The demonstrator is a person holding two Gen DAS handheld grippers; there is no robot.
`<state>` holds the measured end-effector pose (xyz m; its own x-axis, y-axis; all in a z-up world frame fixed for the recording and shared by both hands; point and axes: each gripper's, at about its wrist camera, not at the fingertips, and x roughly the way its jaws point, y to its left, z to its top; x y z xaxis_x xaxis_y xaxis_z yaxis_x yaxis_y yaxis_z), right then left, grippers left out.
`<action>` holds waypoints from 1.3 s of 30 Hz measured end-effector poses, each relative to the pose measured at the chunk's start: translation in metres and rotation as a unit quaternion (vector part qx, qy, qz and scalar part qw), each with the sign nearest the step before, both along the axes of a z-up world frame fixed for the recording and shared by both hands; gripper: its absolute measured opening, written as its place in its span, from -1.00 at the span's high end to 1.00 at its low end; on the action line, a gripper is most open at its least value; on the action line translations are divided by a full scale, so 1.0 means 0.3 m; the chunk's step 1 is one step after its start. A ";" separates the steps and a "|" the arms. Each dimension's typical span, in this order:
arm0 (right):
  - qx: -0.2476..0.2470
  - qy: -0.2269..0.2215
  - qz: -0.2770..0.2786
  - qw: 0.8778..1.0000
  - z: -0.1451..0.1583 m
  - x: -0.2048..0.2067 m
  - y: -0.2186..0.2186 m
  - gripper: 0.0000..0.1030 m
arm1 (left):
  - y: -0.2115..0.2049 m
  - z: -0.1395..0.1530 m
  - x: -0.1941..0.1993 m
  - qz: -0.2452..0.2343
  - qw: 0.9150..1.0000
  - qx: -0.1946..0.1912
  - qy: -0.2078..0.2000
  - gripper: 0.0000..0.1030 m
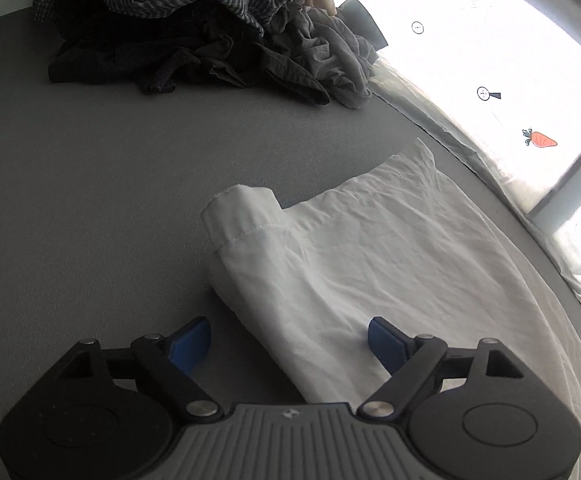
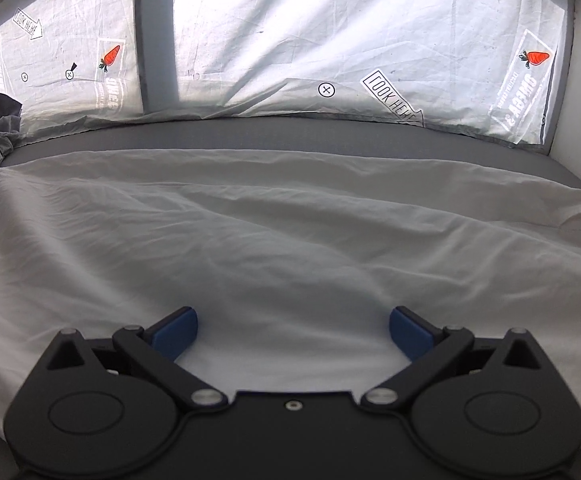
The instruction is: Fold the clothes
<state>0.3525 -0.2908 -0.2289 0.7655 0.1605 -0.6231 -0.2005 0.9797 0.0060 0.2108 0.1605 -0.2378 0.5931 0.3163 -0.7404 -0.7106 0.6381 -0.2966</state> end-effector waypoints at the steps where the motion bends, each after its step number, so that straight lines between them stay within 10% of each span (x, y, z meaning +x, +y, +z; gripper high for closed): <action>1: 0.001 0.000 0.000 1.000 -0.001 0.000 0.000 -1.00 | 0.001 -0.001 0.012 -0.004 1.000 0.005 -0.001 -0.61; 9: 0.001 -0.002 0.000 1.000 -0.003 0.001 0.003 -1.00 | 0.002 0.050 0.029 -0.011 0.999 0.001 -0.035 0.68; 18: 0.002 -0.006 -0.001 1.000 -0.008 -0.003 0.005 -1.00 | -0.162 0.250 0.111 -0.134 0.983 0.059 -0.113 0.82; 24: 0.003 -0.007 -0.001 1.000 -0.009 -0.003 0.004 -1.00 | -0.349 0.310 0.178 -0.249 0.955 0.093 -0.129 0.82; 32: 0.004 -0.007 -0.001 1.000 -0.010 -0.004 0.004 -1.00 | -0.598 0.202 0.226 -0.413 0.903 0.099 -0.069 0.81; 39: 0.006 -0.006 0.000 1.000 -0.014 -0.003 0.001 -1.00 | -0.678 0.073 0.252 -0.475 0.873 0.108 0.017 0.46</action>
